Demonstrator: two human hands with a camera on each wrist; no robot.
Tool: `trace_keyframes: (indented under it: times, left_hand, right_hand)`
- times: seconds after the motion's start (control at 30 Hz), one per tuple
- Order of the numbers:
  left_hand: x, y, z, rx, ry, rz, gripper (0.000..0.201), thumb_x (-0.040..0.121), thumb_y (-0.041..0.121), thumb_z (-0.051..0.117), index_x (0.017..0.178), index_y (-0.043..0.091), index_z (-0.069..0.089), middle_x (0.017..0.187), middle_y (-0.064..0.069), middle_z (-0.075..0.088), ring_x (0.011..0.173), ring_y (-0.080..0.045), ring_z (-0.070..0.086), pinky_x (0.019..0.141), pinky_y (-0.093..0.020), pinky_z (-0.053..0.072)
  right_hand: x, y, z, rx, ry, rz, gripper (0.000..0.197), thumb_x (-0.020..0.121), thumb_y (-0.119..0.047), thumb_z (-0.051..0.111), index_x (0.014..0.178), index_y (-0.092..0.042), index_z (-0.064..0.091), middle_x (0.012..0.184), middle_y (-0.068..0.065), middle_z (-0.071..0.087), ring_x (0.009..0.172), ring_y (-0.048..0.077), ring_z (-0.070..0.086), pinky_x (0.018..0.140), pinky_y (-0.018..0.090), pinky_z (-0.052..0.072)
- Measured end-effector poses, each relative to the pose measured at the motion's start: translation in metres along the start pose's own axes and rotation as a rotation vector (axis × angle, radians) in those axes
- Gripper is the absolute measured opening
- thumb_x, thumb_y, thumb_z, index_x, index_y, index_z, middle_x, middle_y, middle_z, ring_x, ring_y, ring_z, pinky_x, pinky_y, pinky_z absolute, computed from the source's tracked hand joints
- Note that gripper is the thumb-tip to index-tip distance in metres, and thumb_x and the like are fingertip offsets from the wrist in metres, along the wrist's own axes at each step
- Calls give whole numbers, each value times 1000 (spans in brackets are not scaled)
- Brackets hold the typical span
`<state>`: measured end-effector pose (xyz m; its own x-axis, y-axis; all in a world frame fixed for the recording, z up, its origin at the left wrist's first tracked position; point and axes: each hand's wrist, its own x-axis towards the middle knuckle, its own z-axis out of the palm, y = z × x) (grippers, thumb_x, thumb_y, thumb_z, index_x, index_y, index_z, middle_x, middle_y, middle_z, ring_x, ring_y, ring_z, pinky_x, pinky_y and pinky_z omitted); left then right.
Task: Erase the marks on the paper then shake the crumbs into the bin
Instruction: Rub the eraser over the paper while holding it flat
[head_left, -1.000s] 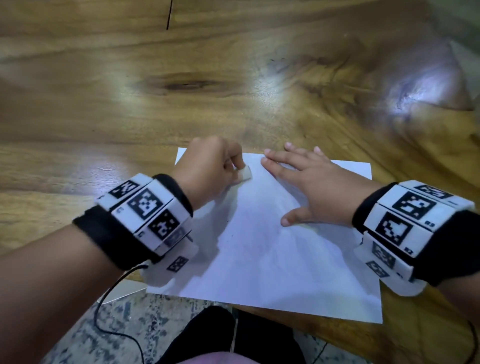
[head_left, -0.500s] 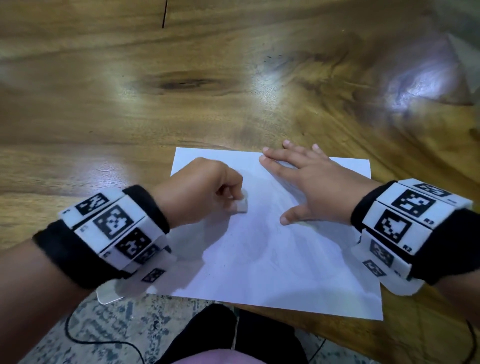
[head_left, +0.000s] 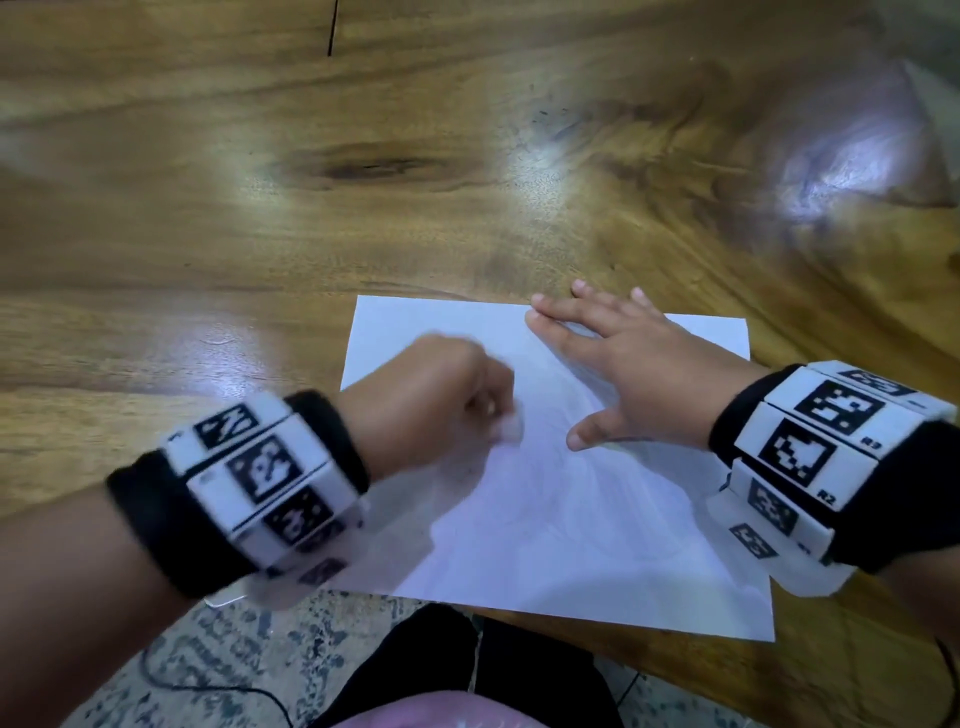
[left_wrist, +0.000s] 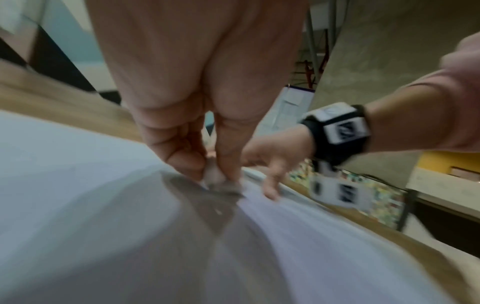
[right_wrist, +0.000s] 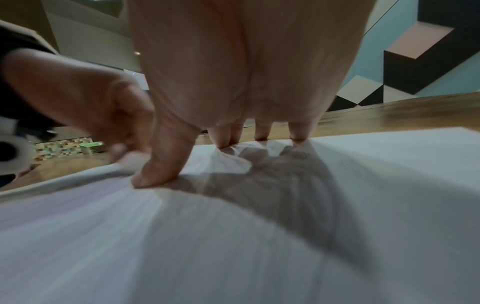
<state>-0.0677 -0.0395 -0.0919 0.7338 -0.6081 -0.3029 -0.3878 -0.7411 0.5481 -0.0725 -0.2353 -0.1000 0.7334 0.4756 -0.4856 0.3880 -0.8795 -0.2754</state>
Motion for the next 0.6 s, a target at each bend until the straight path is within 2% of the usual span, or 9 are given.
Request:
trace_keyframes:
  times: [0.07, 0.13, 0.17, 0.27, 0.33, 0.4, 0.5, 0.53, 0.6]
  left_hand:
    - [24, 1, -10, -2, 119, -81, 13, 75, 11, 66, 69, 22, 63, 60, 1, 58, 57, -21, 56, 52, -6, 34]
    - [36, 6, -10, -31, 168, -135, 4, 77, 12, 64, 81, 13, 64, 62, 2, 55, 62, -22, 57, 55, -18, 38]
    - [32, 7, -4, -32, 173, -118, 1, 77, 14, 64, 79, 13, 64, 61, 2, 53, 61, -22, 55, 57, -24, 37]
    - [-3, 9, 13, -15, 61, 55, 15, 73, 28, 62, 62, 18, 59, 57, 2, 49, 53, -13, 43, 54, -23, 28]
    - [-14, 7, 14, -42, -64, 58, 12, 69, 27, 64, 62, 19, 58, 52, 11, 44, 49, -2, 43, 51, -12, 29]
    - [2, 2, 6, -16, 20, 31, 10, 69, 15, 70, 66, 20, 62, 54, 11, 49, 51, 0, 47, 53, -9, 32]
    - [35, 2, -10, 11, 206, -77, 8, 74, 12, 68, 82, 12, 65, 64, -2, 57, 54, -16, 48, 51, -17, 30]
    - [40, 2, -10, 9, 205, -96, 9, 76, 13, 67, 84, 11, 64, 66, -2, 56, 59, -19, 48, 51, -21, 27]
    - [32, 2, -3, 8, 167, -53, 6, 76, 19, 65, 76, 13, 63, 63, 0, 52, 62, -20, 48, 51, -22, 26]
  right_hand:
    - [0, 0, 1, 13, 6, 5, 105, 73, -55, 64, 146, -32, -8, 154, -19, -14, 142, 11, -18, 114, 39, -11]
    - [0, 0, 1, 19, 4, 10, 106, 72, -55, 65, 146, -32, -8, 154, -19, -13, 142, 10, -18, 114, 39, -11]
    - [1, 0, 1, 18, 4, 10, 106, 72, -55, 65, 146, -32, -7, 154, -19, -13, 142, 10, -18, 114, 39, -11]
    - [0, 0, 0, 21, 11, 7, 106, 72, -55, 66, 146, -31, -6, 154, -18, -12, 142, 10, -17, 114, 39, -11]
    - [-1, 0, 0, 23, 7, 6, 105, 72, -54, 65, 146, -31, -6, 154, -18, -13, 142, 10, -18, 114, 39, -11]
    - [-1, 0, 1, 22, 12, 6, 105, 72, -54, 66, 146, -31, -6, 154, -18, -12, 142, 10, -17, 114, 39, -11]
    - [0, 0, 1, 28, 19, 6, 105, 72, -54, 66, 146, -32, -5, 155, -17, -11, 143, 10, -16, 115, 40, -10]
    - [0, 0, 1, 26, 19, 5, 105, 72, -54, 66, 146, -32, -5, 155, -17, -11, 143, 10, -16, 115, 40, -10]
    - [-1, 0, 1, 32, 21, 4, 105, 72, -54, 66, 146, -32, -4, 155, -18, -11, 143, 10, -16, 115, 39, -10]
